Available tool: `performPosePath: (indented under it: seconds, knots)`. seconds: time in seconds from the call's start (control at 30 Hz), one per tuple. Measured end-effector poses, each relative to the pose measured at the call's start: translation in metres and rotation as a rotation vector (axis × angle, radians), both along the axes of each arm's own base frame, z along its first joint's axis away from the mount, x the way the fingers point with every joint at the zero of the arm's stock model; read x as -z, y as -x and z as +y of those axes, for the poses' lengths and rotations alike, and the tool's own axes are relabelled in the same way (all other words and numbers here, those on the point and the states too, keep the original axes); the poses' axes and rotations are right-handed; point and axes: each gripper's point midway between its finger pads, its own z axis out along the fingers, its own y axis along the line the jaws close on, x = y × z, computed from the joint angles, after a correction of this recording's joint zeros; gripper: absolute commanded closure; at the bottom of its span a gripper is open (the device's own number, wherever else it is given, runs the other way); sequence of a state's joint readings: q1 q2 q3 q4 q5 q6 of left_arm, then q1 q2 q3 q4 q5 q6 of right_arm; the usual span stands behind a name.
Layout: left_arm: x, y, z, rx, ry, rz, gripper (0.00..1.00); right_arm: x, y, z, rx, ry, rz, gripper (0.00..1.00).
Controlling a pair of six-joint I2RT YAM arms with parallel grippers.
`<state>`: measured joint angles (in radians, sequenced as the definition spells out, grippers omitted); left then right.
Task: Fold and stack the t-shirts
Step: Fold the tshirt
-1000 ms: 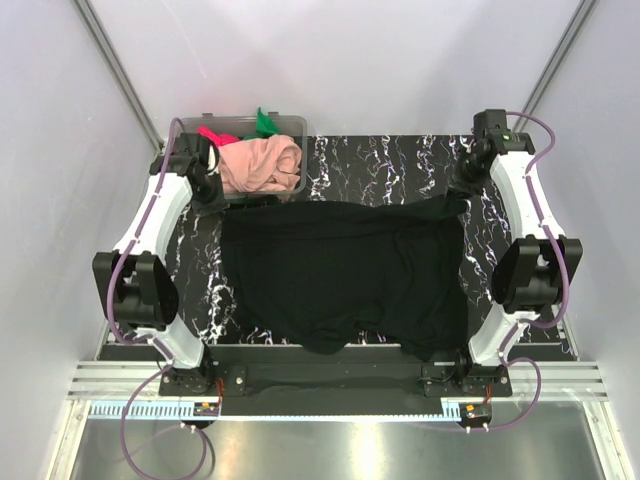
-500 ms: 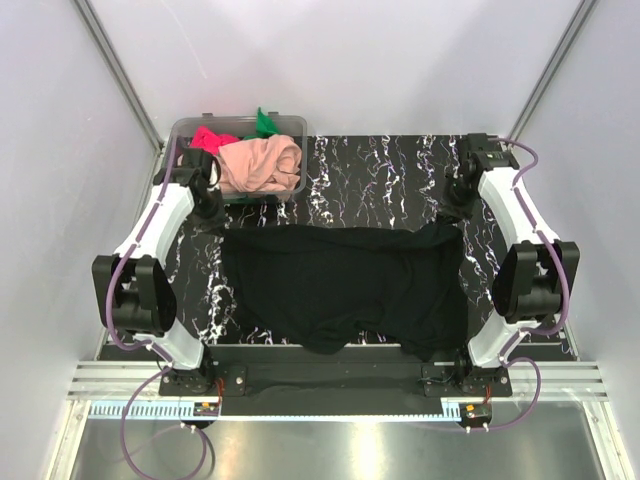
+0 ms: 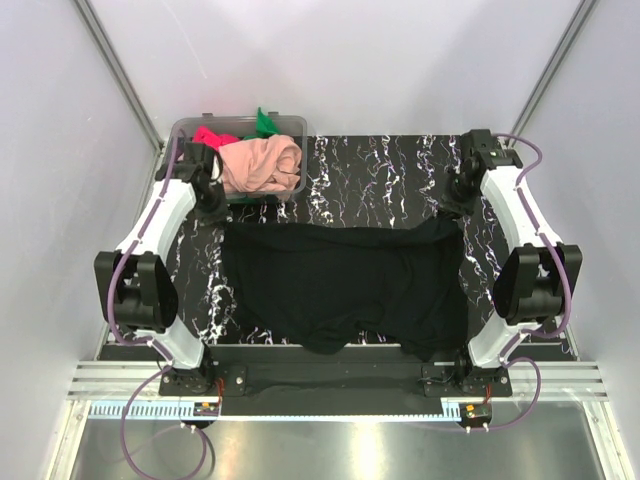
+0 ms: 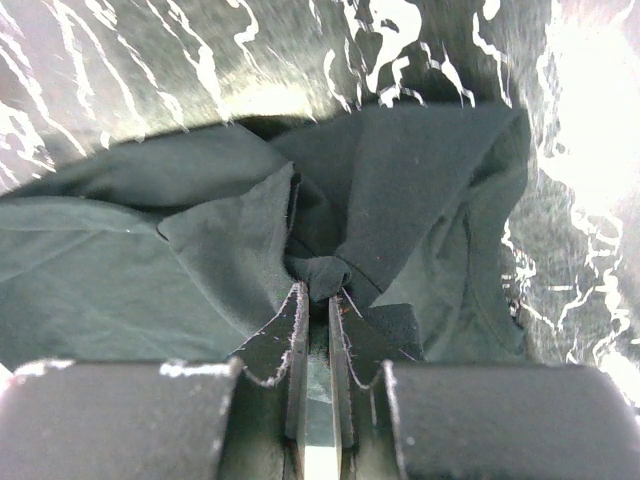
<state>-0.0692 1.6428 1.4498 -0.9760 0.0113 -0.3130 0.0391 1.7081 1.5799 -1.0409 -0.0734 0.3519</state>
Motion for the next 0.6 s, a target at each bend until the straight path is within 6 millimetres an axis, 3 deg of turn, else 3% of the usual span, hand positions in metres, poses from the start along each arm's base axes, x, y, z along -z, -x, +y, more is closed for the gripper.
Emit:
performPosePath:
  seconds: [0.33, 0.6]
  knots:
    - [0.045, 0.047, -0.004, 0.022, -0.009, 0.166, 1.00, 0.033, 0.043, 0.000, 0.012, -0.007, 0.127, 1.00]
    - [0.031, 0.064, -0.004, 0.014, -0.006, 0.116, 1.00, 0.029, 0.059, -0.002, 0.033, 0.000, 0.135, 1.00]
